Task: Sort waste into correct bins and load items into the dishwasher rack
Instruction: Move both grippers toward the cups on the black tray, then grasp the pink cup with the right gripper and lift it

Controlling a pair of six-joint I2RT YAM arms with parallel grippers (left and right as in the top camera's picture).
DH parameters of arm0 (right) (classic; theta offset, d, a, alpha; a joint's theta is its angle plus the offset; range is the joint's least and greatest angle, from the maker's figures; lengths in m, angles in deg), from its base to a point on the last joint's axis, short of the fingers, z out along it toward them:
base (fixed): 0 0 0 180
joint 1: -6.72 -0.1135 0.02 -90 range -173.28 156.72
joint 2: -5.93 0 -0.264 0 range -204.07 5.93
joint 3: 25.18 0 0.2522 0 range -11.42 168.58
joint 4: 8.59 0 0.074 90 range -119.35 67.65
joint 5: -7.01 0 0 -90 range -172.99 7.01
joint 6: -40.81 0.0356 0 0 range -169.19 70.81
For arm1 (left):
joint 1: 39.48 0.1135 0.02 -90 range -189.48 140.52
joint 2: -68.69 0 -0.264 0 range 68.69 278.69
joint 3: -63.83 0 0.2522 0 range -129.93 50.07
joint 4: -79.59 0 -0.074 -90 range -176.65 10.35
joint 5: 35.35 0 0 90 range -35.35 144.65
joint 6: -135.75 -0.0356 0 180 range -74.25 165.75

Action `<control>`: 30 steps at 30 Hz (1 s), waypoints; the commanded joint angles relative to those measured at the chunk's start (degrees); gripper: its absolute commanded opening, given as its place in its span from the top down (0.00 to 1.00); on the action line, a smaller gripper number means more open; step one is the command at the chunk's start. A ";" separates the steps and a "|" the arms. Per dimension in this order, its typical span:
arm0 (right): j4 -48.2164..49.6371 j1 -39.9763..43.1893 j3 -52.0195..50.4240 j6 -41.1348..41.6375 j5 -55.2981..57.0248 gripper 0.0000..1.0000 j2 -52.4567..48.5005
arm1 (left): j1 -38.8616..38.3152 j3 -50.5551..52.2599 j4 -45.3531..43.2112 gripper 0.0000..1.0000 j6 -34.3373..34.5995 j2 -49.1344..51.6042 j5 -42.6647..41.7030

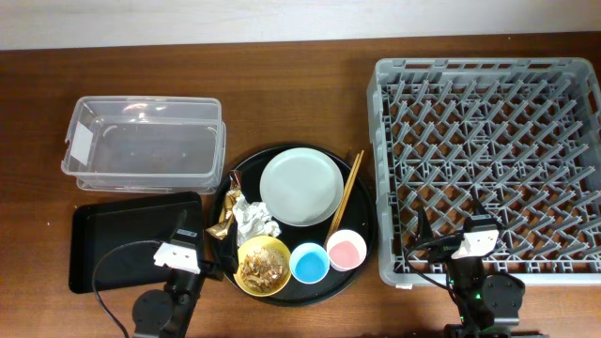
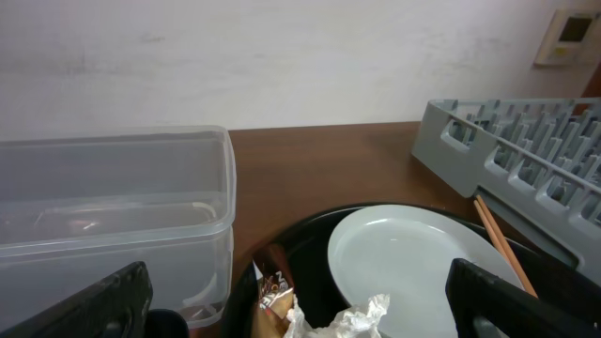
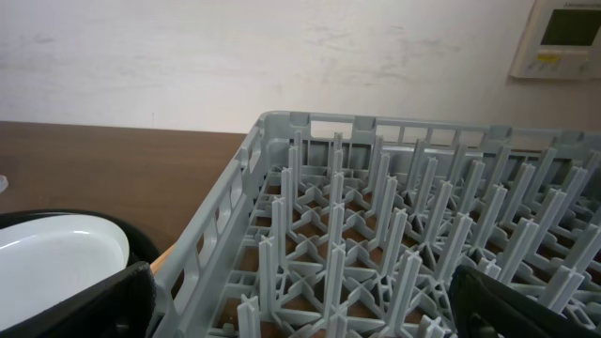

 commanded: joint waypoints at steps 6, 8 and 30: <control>-0.13 -0.31 -0.42 0.04 0.09 0.02 0.44 | 0.11 0.20 0.35 0.00 -0.90 0.07 0.42; -0.13 -0.31 -0.42 0.04 0.09 0.02 0.44 | 0.11 0.20 0.35 0.00 -0.90 0.07 0.42; 2.54 -0.31 3.61 18.53 -34.77 0.02 0.22 | 0.11 -6.97 -8.48 0.00 5.53 0.11 -31.06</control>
